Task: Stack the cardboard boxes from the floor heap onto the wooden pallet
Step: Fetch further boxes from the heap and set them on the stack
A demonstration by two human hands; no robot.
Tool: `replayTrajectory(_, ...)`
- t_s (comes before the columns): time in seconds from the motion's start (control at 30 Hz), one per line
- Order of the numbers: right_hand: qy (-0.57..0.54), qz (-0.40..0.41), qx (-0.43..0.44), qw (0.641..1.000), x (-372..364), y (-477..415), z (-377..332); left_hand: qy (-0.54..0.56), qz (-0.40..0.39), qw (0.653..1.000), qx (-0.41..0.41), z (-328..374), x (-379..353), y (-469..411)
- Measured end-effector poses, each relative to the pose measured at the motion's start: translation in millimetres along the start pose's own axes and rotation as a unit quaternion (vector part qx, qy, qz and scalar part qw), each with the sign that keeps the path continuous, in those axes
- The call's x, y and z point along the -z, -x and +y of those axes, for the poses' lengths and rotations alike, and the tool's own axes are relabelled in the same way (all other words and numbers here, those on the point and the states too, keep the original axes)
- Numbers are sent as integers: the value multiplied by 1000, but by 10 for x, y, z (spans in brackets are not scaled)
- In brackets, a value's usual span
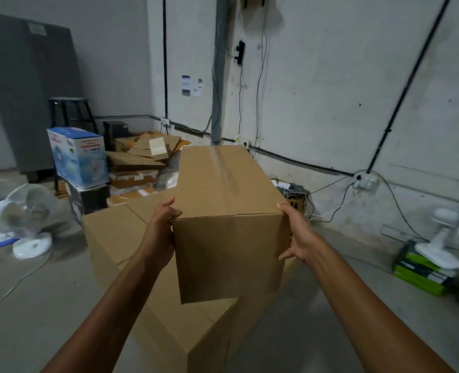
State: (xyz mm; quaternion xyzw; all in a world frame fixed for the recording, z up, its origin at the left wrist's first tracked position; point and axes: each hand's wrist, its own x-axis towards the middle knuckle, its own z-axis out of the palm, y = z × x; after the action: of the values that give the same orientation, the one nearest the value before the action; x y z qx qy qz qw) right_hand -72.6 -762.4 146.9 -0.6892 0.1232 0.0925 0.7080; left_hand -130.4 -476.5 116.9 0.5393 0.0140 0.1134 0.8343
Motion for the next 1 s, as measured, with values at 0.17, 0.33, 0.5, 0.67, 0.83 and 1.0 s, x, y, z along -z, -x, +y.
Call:
replayTrajectory(0.17,20,18,9,1000,515,-922,-325,45,23,996,71,-368,-750,-868)
replayTrajectory(0.33,24,38,-10,999,1043,-1614,-426,48,15,981,188,-817,-1345,-1515)
replayTrajectory(0.5,19,36,-35,999,1787,-2475,-422,55,24,973,223,-1525,-2029,-2073)
replayTrajectory(0.67,39,10,-30,999,2535,-3347,-548,70,59,971,222,-2278,-2839,-2433)
replayTrajectory(0.83,56,-57,-56,995,3004,-4031,-814,91,113,969,201,-2678,-3393,-2693)
replayTrajectory(1.0,101,-110,-80,986,3065,-4686,-861,97,191,958,191,-3004,-3617,-2945)
